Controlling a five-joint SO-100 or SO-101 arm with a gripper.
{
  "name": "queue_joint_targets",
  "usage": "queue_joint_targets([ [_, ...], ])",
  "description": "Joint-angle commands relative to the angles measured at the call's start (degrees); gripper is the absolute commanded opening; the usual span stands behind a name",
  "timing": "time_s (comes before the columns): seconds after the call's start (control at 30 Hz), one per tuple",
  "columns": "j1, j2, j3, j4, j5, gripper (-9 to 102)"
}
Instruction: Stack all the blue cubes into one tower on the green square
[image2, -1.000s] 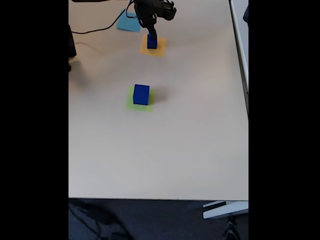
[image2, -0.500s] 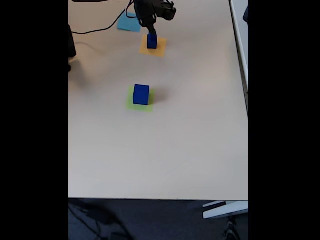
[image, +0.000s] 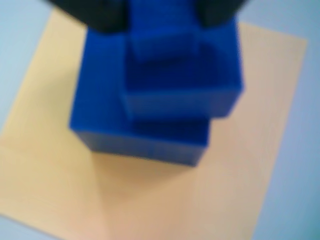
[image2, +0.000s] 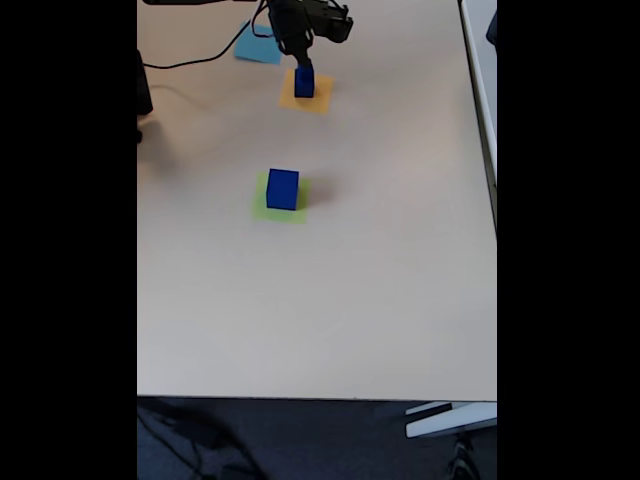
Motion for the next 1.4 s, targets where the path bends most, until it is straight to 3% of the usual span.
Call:
queue_joint_targets([
  [0.0,0.44,0.35,-0.26,-0.88,-0.44,0],
  [0.27,0.79,0.62,-1.41,0.18,-1.49,0],
  [0.57,3.43,-0.18,-17.49,16.79,-5.71,0],
  [0.8,8.53,5.27,-18.19,21.36,-12.74,0],
  [1.2,24.43,12.13,-11.07,20.74,-20.39,0],
  [1.37,28.21,13.18,-5.19,16.08,-19.86,0],
])
